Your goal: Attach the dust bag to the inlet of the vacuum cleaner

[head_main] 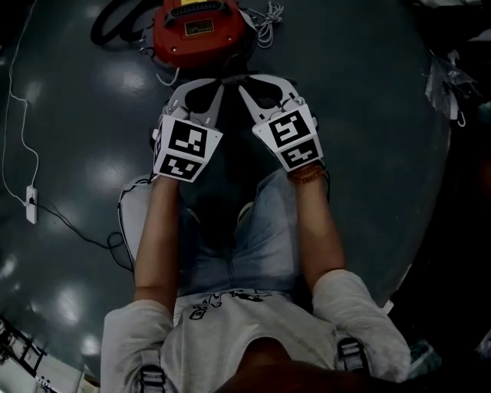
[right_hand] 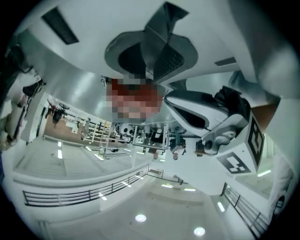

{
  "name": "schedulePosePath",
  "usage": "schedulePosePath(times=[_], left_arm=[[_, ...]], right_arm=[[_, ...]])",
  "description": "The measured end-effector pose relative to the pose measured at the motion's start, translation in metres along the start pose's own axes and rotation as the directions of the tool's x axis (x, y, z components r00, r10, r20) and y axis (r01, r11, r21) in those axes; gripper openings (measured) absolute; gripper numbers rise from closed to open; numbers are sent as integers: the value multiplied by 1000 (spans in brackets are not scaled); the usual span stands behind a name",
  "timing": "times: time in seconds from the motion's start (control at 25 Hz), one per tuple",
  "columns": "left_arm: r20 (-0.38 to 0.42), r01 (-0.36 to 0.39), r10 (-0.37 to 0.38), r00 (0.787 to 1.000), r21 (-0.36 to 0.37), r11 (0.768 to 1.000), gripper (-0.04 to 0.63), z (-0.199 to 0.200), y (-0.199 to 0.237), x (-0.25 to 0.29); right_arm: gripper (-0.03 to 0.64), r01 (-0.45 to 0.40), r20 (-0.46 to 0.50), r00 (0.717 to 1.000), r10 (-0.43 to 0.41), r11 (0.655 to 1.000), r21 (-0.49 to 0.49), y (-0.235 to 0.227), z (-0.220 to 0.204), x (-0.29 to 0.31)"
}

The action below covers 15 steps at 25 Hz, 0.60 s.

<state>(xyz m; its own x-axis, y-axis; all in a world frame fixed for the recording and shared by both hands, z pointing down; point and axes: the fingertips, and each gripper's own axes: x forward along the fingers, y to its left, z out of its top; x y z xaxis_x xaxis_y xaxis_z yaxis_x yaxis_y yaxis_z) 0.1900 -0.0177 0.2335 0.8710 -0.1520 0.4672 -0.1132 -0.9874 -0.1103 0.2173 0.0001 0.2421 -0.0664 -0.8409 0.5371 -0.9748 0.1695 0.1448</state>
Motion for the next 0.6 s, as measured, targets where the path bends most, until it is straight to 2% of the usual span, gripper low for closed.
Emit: schedulePosePath(times=[0.24, 0.44, 0.6], left_arm=[[43, -21, 24, 999, -73, 997, 5, -15, -3, -1], [54, -59, 68, 996, -159, 986, 5, -30, 7, 3], [54, -54, 62, 997, -149, 987, 5, -31, 6, 8]], right_arm=[[43, 18, 119, 992, -40, 983, 181, 18, -2, 9], [12, 43, 181, 980, -79, 981, 191, 21, 6, 9], [12, 35, 186, 980, -73, 979, 202, 23, 6, 13]])
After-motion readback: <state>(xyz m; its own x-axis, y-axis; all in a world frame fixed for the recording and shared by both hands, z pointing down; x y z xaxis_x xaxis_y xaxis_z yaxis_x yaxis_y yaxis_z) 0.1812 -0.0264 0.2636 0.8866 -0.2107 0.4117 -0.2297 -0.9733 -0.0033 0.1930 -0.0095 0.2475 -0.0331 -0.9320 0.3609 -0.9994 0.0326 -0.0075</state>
